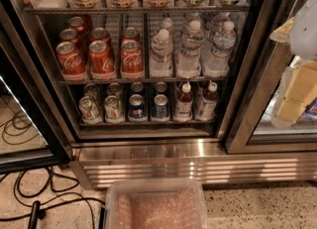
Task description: Pick orange can from top shelf of fridge
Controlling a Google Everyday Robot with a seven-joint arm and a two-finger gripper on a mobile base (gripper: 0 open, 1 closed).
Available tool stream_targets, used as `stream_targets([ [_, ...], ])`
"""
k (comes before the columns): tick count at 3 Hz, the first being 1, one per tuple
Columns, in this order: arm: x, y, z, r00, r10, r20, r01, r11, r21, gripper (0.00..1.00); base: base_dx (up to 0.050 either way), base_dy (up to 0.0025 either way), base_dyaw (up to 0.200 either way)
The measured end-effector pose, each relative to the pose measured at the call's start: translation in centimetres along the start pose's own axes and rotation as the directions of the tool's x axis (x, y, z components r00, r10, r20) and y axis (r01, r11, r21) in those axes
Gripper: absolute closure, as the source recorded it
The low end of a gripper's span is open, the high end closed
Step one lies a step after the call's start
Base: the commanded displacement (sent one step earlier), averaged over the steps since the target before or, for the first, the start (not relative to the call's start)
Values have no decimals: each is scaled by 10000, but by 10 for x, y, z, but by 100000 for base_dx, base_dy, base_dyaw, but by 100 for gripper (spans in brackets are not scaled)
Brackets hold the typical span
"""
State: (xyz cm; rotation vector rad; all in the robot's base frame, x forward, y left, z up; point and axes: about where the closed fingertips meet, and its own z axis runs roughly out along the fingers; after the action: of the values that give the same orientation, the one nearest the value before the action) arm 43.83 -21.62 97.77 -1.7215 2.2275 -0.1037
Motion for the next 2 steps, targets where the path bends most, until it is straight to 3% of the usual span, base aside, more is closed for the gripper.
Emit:
stream_targets([
  [1, 0, 0, 0, 10000, 0, 0, 0, 10000, 1, 0, 5000, 0, -5],
  [2, 0, 0, 0, 10000, 1, 4, -1, 10000, 2, 0, 0, 0, 0],
])
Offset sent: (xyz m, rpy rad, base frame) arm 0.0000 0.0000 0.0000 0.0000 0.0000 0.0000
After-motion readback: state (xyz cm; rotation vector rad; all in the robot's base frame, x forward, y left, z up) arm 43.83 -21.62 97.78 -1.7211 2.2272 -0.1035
